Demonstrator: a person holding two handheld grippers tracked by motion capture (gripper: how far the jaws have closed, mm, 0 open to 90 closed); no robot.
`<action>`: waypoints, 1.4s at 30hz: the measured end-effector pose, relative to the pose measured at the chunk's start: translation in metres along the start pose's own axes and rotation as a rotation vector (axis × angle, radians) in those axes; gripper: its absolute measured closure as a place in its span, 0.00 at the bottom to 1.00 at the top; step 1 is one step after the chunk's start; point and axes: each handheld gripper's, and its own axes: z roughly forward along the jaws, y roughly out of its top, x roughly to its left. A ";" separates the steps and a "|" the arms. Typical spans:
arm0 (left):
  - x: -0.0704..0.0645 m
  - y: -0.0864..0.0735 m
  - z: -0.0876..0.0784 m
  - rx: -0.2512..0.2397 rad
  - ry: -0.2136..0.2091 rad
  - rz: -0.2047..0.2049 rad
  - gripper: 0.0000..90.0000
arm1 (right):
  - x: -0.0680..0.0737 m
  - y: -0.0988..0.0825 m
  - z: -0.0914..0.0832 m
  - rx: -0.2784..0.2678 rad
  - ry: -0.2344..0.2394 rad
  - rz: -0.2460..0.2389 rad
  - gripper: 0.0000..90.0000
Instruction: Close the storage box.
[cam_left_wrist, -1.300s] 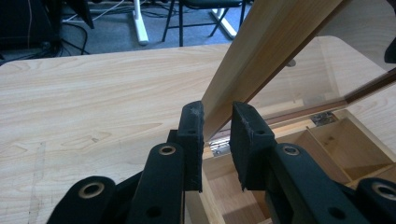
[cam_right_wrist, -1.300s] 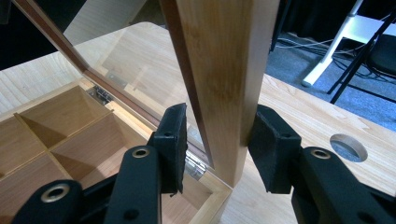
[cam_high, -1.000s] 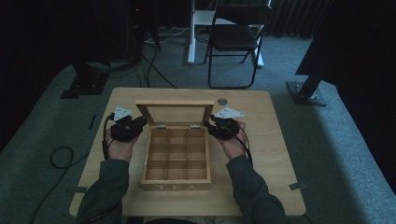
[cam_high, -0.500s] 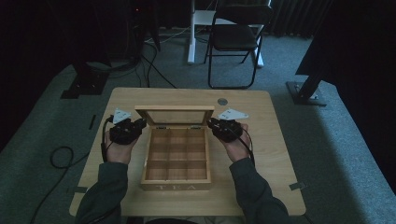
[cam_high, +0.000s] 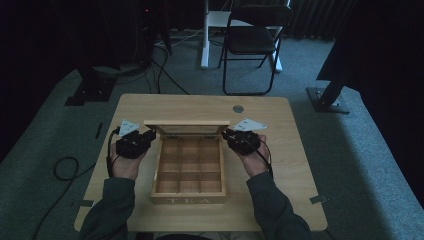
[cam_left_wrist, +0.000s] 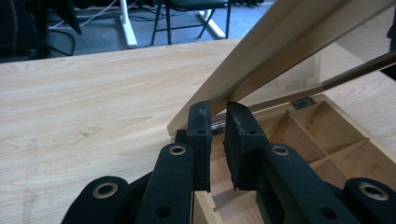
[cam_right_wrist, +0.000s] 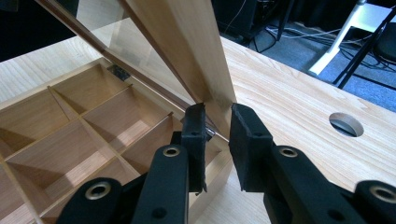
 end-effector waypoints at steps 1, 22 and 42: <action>0.000 -0.001 0.000 -0.003 -0.004 -0.002 0.90 | 0.000 0.000 0.000 0.002 0.001 0.002 0.84; -0.002 -0.012 -0.005 0.013 -0.020 -0.004 0.89 | 0.005 -0.010 -0.006 -0.002 0.031 0.035 0.83; -0.001 -0.026 -0.007 0.027 -0.047 -0.026 0.89 | 0.010 -0.021 -0.008 0.004 0.050 0.031 0.82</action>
